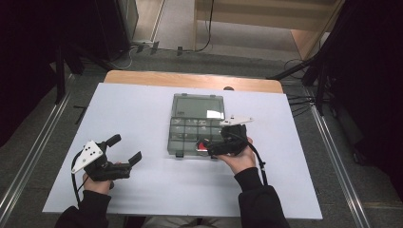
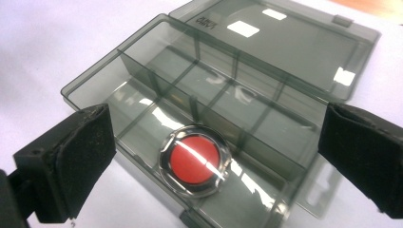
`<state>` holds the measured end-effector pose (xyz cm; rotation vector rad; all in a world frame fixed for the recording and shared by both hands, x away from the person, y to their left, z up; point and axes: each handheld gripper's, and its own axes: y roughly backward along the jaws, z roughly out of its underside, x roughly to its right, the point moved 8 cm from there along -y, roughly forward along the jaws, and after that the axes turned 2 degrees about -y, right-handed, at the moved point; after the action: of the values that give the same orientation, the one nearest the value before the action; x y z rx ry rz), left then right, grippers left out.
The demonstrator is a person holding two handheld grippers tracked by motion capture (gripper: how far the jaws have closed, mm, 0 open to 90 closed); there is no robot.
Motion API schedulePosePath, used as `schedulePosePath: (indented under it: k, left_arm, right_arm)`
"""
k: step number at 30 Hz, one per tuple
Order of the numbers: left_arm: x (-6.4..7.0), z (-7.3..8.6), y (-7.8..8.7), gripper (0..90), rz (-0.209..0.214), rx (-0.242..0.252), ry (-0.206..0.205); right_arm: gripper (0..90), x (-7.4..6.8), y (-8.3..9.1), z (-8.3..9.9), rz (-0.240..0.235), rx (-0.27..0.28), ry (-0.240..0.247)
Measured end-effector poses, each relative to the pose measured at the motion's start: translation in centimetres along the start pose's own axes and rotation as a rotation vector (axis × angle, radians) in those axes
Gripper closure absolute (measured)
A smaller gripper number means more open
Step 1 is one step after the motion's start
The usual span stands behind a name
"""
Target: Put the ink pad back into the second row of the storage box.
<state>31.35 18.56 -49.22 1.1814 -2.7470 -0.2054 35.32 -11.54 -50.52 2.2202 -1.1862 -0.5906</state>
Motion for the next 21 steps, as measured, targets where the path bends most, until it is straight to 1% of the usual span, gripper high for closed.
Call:
schedulePosePath:
  k: [3,6,8,11,15,17,21]
  left_arm:
    - [0.1,0.0,0.0,0.0,-0.001,0.002,0.002]
    - [0.1,0.0,0.0,0.0,0.001,0.000,0.001]
    - [0.1,0.1,0.0,0.0,0.002,-0.003,-0.002]
    - [0.1,0.1,0.0,0.0,0.001,-0.001,0.002]
    - [0.1,0.1,0.0,0.0,0.004,-0.005,-0.001]
    - [0.1,0.1,0.0,0.0,0.003,-0.005,-0.002]
    - [0.1,0.2,0.0,0.0,0.001,-0.009,-0.005]
  right_arm:
    - [0.0,0.7,0.7,0.6,0.013,0.015,-0.009]
    - [0.0,1.2,1.3,1.0,0.026,0.011,-0.008]
    - [0.0,1.5,1.7,1.2,0.036,0.032,-0.014]
    - [0.0,1.9,2.5,1.5,0.037,0.060,-0.023]
    - [0.0,2.5,3.3,2.2,0.055,0.058,-0.015]
    - [0.0,2.7,3.7,2.4,0.059,0.079,-0.016]
    - [0.0,3.2,4.5,3.0,0.066,0.098,-0.019]
